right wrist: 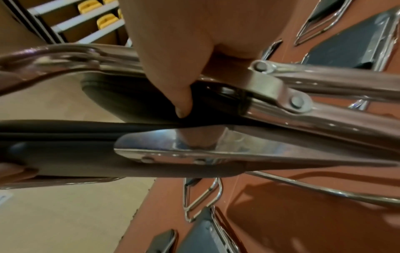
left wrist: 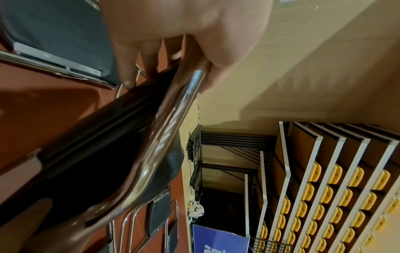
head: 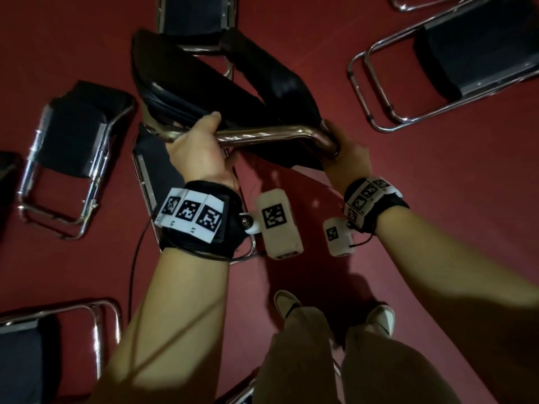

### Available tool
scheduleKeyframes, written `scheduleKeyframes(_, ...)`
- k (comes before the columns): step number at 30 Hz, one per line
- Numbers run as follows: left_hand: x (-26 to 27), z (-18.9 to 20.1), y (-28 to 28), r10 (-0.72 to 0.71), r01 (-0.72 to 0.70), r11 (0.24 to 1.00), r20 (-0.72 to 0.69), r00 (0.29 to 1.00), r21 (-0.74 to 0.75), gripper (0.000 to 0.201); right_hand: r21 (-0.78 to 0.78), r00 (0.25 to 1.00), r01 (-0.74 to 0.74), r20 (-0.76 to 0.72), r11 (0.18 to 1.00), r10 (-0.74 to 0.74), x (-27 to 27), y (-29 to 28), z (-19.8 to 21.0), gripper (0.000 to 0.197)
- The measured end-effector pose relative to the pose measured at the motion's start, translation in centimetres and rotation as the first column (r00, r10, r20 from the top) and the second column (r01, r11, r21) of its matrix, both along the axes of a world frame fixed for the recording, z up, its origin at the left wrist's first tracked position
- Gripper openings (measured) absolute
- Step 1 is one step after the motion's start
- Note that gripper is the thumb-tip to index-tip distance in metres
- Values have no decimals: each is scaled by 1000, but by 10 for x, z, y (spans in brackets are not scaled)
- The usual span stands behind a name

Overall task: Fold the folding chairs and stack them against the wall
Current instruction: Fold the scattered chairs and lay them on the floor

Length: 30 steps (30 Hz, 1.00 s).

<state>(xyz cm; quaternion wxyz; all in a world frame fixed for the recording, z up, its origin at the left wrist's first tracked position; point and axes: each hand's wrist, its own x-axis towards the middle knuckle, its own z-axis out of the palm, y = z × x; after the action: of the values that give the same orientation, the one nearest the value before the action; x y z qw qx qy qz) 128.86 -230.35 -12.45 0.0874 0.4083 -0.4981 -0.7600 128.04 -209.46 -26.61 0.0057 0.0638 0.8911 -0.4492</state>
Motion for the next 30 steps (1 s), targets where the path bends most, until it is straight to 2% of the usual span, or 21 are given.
scheduleKeyframes(5, -2, 2, -15, 54, -54, 999, 50, 997, -9, 45, 52, 996, -82, 34, 995, 80, -12, -8, -2, 54)
scheduleKeyframes(8, 0, 2, -20, 53, -52, 999, 103, 993, -17, 25, 72, 985, -167, 63, 983, 163, -20, -10, 0, 55)
scheduleKeyframes(11, 6, 2, -19, 119, -121, 993, 134, 984, 12, 24, 102, 967, -249, 86, 963, 241, -30, -11, -1, 56)
scheduleKeyframes(15, 11, -4, -12, 203, -202, 979, 163, 966, -22, 10, 187, 926, -373, 145, 909, 350, -47, -8, -5, 54)
scheduleKeyframes(20, 23, -12, -12, 237, -242, 970, 190, 953, 3, 11, 253, 856, -517, 185, 818, 483, -61, -8, 5, 51)
scheduleKeyframes(24, 38, -10, -2, 301, -309, 951, 169, 939, 25, 11, 177, 840, -537, 196, 825, 505, -57, -4, -1, 46)
scheduleKeyframes(26, 45, -8, 5, 365, -370, 929, 137, 921, 12, 20, 178, 840, -538, 196, 824, 506, -52, -1, -2, 44)
scheduleKeyframes(28, 49, -10, 11, 401, -405, 914, 126, 907, 2, 40, 198, 829, -555, 206, 808, 519, -51, 3, 1, 41)
scheduleKeyframes(30, 49, -10, 15, 432, -436, 900, 112, 895, 13, 39, 216, 807, -587, 225, 780, 545, -52, 4, 10, 42)
